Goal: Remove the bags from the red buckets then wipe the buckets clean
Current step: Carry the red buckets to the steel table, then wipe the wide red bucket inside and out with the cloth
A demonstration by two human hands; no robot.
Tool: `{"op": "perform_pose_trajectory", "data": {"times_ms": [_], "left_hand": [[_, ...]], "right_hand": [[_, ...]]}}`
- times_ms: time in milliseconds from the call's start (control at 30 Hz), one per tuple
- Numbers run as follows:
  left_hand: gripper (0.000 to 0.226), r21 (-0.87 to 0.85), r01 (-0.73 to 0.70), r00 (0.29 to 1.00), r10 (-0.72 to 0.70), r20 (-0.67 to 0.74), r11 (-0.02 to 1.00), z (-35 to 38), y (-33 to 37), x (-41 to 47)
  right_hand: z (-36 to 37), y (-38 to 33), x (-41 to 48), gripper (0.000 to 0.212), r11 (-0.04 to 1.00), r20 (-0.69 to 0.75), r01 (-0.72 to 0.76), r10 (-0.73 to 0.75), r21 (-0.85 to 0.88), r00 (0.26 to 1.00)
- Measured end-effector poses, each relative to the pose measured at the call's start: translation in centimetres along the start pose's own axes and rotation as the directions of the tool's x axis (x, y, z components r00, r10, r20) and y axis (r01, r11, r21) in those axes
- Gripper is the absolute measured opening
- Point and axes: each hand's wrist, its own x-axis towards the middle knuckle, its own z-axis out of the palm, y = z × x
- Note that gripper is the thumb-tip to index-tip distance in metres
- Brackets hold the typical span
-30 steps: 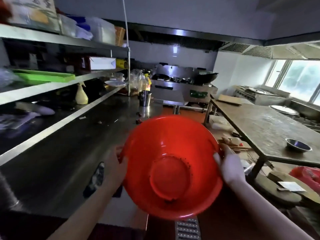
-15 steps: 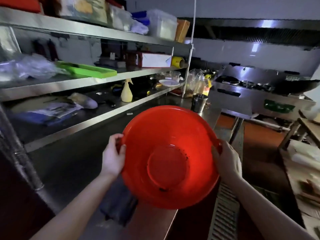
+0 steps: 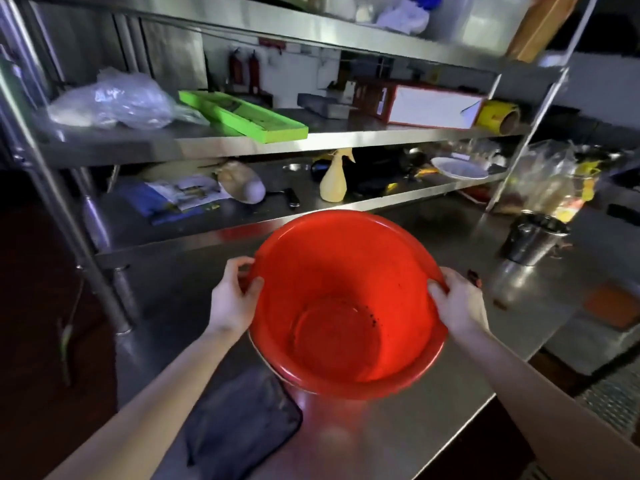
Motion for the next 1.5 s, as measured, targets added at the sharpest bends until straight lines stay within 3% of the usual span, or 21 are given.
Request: {"op": "perform_pose_trajectory", "data": {"times_ms": [267, 400, 533, 667, 733, 833, 933, 1000, 1067, 1133, 1267, 1333, 1433, 1500], "left_hand": [[0.036, -0.111, 0.247, 0.946, -0.264, -0.187, 0.963, 2.3, 0.7, -0.8], [0.02, -0.245, 0.306, 0.881, -0.371, -0.292, 0.92, 3.4, 0.2, -3.3], [0.027, -0.132, 0.35, 0.86, -0.374, -0.347, 0.927, 3.6, -0.2, -6.0], [0.029, 0.049, 0.422, 0.863, -0.384, -0.328, 0.905, 3.2, -0.9, -8.4], [0.03, 0.123, 0.445, 0.869, -0.394, -0.298, 0.887, 3.0, -1.9, -10.0], [0.033, 0.177, 0.481, 0.867, -0.436, -0.242, 0.859, 2.4, -4.3, -13.1], [0.034, 0.207, 0.535, 0.842, -0.497, -0.21, 0.819, 1.9, -7.2, -16.6], [0.034, 0.221, 0.575, 0.816, -0.535, -0.217, 0.787, 1.7, -9.1, -18.7], [0.035, 0.262, 0.604, 0.797, -0.557, -0.234, 0.753, 1.4, -11.0, -20.3], [0.04, 0.329, 0.638, 0.77, -0.589, -0.247, 0.696, 1.1, -12.8, -21.4], [0.045, 0.36, 0.728, 0.683, -0.662, -0.309, 0.583, 0.9, -15.8, -21.8], [0.046, 0.29, 0.725, 0.689, -0.64, -0.342, 0.625, 1.2, -16.8, -21.3], [0.057, 0.162, 0.748, 0.652, -0.667, -0.362, 0.644, 1.5, -18.0, -19.9], [0.051, 0.157, 0.761, 0.638, -0.684, -0.353, 0.629, 1.5, -18.7, -19.2]], "right_hand": [[4.5, 1.4, 11.5, 0.038, 0.985, 0.274, 0.13, -0.158, 0.117, 0.949], [6.5, 1.3, 14.1, 0.033, 0.974, 0.34, 0.158, -0.206, 0.163, 0.918], [8.1, 1.4, 14.8, 0.037, 0.972, 0.37, 0.102, -0.177, 0.213, 0.912], [7.2, 2.9, 13.0, 0.055, 0.915, 0.44, -0.039, -0.155, 0.401, 0.884], [6.2, 4.4, 10.9, 0.056, 0.881, 0.375, -0.111, -0.079, 0.46, 0.924], [5.5, 7.4, 5.3, 0.047, 0.9, 0.165, -0.121, 0.055, 0.42, 0.985], [5.9, 9.2, -3.4, 0.04, 0.951, 0.191, -0.044, -0.016, 0.306, 0.982], [6.9, 9.4, -9.2, 0.031, 0.986, 0.339, 0.05, -0.103, 0.162, 0.935], [8.4, 8.4, -13.7, 0.019, 0.98, 0.533, 0.199, -0.172, 0.006, 0.828], [10.1, 6.4, -16.9, 0.016, 0.947, 0.659, 0.321, -0.249, 0.012, 0.709], [14.8, 1.6, -20.3, 0.036, 0.856, 0.723, 0.497, -0.432, 0.141, 0.539], [17.3, -0.4, -20.9, 0.045, 0.812, 0.753, 0.565, -0.462, 0.147, 0.469], [20.3, -2.2, -21.0, 0.055, 0.788, 0.778, 0.599, -0.464, 0.143, 0.424], [21.7, -2.5, -20.9, 0.058, 0.801, 0.803, 0.583, -0.433, 0.135, 0.41]]}}
